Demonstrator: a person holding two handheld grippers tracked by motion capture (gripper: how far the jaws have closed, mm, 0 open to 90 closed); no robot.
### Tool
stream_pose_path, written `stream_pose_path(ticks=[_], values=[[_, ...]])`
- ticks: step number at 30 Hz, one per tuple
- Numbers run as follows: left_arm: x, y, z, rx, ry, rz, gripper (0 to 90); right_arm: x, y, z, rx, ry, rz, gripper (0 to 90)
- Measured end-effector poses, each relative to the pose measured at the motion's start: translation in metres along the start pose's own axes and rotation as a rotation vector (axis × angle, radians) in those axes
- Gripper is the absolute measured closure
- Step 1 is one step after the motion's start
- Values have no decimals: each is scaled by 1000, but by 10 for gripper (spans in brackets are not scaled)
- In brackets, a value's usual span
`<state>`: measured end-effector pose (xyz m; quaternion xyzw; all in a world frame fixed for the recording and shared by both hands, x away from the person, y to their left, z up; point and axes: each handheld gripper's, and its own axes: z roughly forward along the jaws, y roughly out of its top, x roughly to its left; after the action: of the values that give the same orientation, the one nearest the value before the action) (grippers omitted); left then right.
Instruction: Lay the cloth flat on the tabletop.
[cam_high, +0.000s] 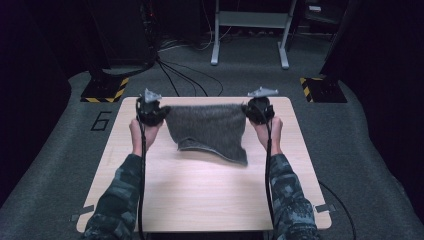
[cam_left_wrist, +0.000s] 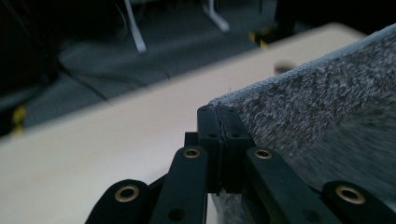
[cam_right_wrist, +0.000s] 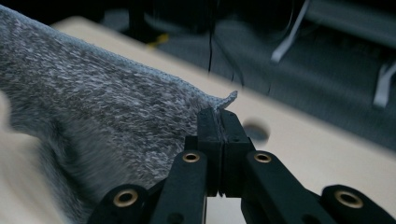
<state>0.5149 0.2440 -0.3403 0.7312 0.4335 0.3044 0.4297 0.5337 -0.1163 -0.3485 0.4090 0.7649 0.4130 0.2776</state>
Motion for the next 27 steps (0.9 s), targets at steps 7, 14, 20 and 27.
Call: stream_pose_path(ticks=[7,14,20,27], values=[[-17,-30,-36,-36,-42,56,889,13,-3,-50,-116,40,-23,893],[-56,-138,-24,122,-187,31,881,41,-129,-41,76,117,2,885],[-75,-191,-29,210,-276,-21,834,52,-193,-48,200,175,73,759],[-68,-180,-60,163,-261,-54,418,39,-183,-79,152,173,141,507]])
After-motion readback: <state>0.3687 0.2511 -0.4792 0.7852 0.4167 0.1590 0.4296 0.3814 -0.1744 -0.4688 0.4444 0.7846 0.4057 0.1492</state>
